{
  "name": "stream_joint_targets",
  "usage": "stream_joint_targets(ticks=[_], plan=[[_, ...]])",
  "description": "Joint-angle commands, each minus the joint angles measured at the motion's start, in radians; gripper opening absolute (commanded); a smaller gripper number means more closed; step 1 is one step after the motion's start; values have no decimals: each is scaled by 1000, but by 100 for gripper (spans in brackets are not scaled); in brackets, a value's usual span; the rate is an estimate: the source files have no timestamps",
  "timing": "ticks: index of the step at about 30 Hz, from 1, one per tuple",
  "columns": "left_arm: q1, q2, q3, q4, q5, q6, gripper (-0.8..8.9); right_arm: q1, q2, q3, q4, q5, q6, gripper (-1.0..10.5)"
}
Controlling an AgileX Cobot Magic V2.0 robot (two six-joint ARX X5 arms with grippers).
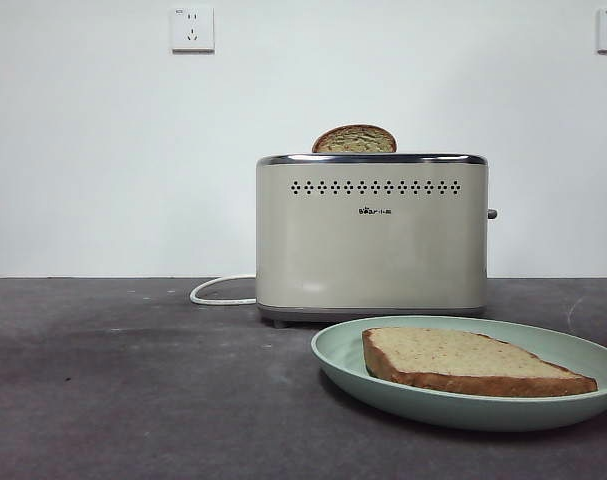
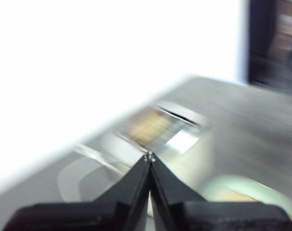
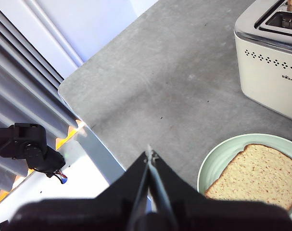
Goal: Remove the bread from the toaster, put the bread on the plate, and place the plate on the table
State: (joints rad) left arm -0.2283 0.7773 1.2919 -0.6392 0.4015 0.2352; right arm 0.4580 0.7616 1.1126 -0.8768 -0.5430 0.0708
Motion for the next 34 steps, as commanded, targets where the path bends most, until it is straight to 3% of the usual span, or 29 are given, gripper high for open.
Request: stream_joint_targets(ticks=[1,8,16,25,34], plan=[[92,-75,-97,87,-3,40,-8,1,-3,-1,1,-1,0,2],[201,-324,-537,373,-139,57,-4,1,-3,-1,1,-1,0,2],[225,-591,-995,507,-167,2,-4,1,-3,-1,1,-1,0,2],[225,-776,-1229,502,-167,-57,-4,1,-3,-1,1,-1,0,2],[225,-775,-1289,466,-164,-115,-4,1,-3,-1,0,-1,0,2]])
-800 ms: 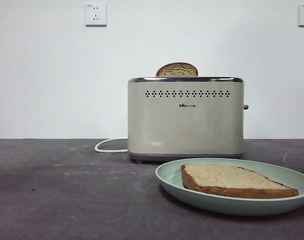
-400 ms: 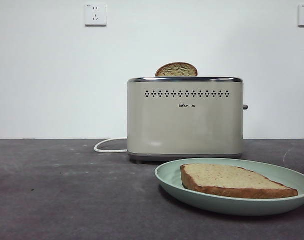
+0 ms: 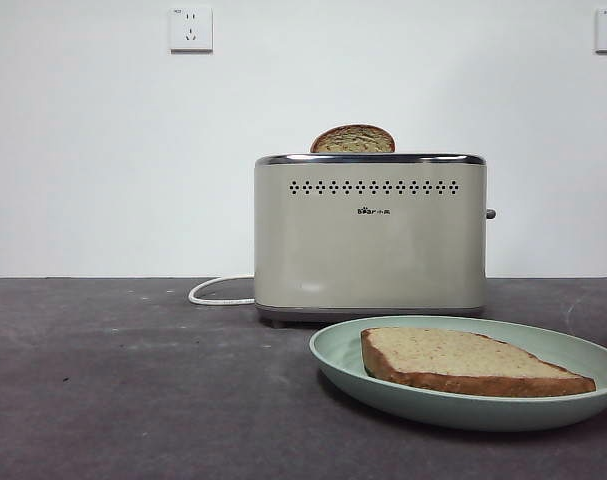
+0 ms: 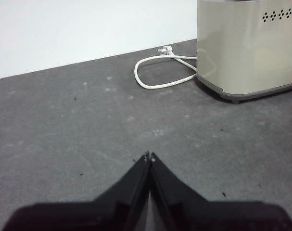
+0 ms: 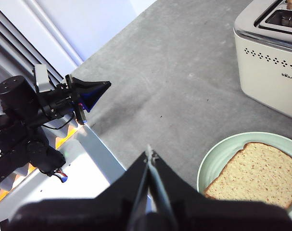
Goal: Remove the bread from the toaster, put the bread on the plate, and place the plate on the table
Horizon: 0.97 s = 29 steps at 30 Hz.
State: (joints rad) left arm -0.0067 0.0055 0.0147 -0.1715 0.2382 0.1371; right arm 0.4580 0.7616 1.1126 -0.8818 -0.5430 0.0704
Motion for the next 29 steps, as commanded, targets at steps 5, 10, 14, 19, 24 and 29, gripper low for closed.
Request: stream_joint_targets(ticks=[5,10,14,19,24,29], plan=[[3,-3,-12,6,-2,-21,-4,1,-3,-1,5,-1,0,2],[3,-3,-12,6,-2,-21,-4,1,-3,-1,5,-1,0,2],[3,-3,-12,6,-1,-21,-4,1,-3,-1,5,-1,0,2],[3,-3,-12,6,-1,-21,-4,1,-3,-1,5,-1,0,2],[3,-3,-12,6,-1,-21,-4,-14,-18,-1,7,4,-24,2],[3,-3,-12,6,-1,-21,-4,-149,-84,-2,14,43,-220,2]])
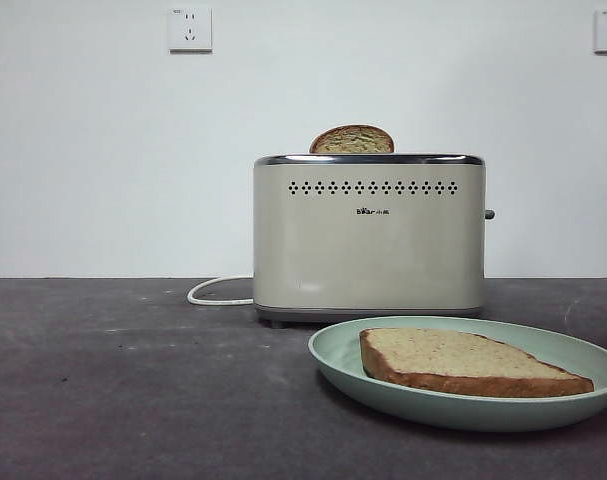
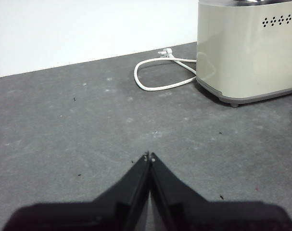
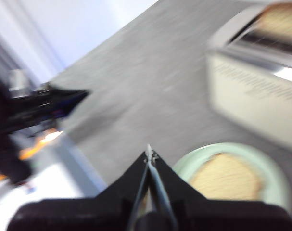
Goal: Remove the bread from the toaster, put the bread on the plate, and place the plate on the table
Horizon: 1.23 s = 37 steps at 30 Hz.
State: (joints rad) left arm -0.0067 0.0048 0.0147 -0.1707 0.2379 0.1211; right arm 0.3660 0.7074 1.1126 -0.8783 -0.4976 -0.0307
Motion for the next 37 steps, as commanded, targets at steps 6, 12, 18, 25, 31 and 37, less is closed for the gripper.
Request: stream_joint_targets(ticks=[6,12,18,25,31,37], plan=[[3,-2,-12,5,-1,-5,-4,-246,-162,-78,126,16,-120,2],[3,-2,-12,5,-1,-5,-4,-270,-344,-385,433,137,-109,2],[3,-2,-12,5,-1,-5,-4,-270,-486,-740,684,240,-67,2],[3,-2,-12,5,-1,-5,-4,-270,-603,-984,744,295,-74,2],[3,-2,-12,5,-1,-5,-4,-270,-677,-1092,744,318,-70,2],[3,-2,-12,5,-1,-5,-4,-269,-706,-1108,713,321,-75,2]])
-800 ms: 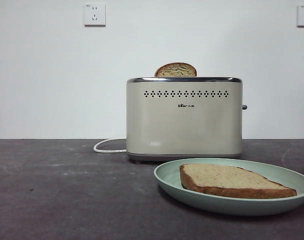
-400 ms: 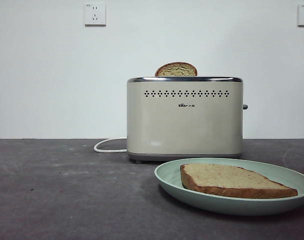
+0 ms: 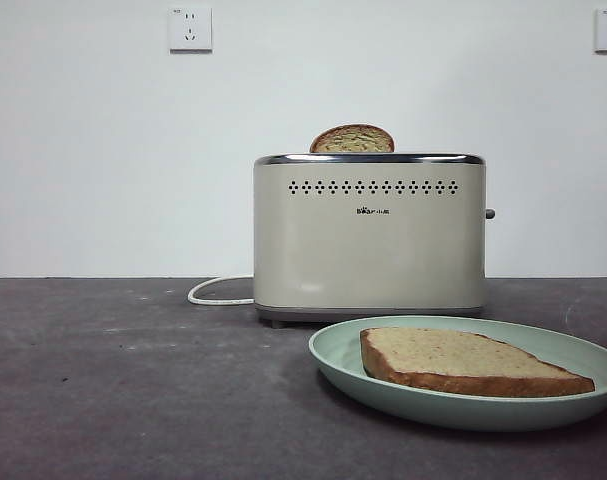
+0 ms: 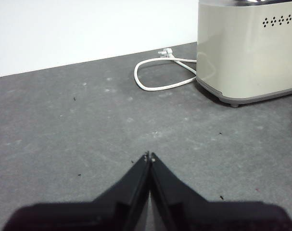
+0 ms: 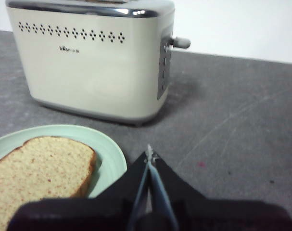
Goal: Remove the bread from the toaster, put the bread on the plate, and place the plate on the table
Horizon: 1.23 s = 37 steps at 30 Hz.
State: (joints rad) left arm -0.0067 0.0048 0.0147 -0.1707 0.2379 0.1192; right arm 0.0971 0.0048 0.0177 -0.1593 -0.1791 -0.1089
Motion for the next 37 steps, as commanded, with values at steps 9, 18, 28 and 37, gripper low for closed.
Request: stream_joint_targets(ticks=[9,18,28,37], plan=[[3,-2,-12,5,0,-3,-4,2,-3,-13,-6,2,23,2],[3,-2,-12,5,0,-3,-4,2,-3,-13,-6,2,23,2],[3,-2,-12,5,0,-3,-4,2,-3,-13,-6,2,23,2],[3,-2,-12,5,0,-3,-4,2,-3,-13,-6,2,23,2]])
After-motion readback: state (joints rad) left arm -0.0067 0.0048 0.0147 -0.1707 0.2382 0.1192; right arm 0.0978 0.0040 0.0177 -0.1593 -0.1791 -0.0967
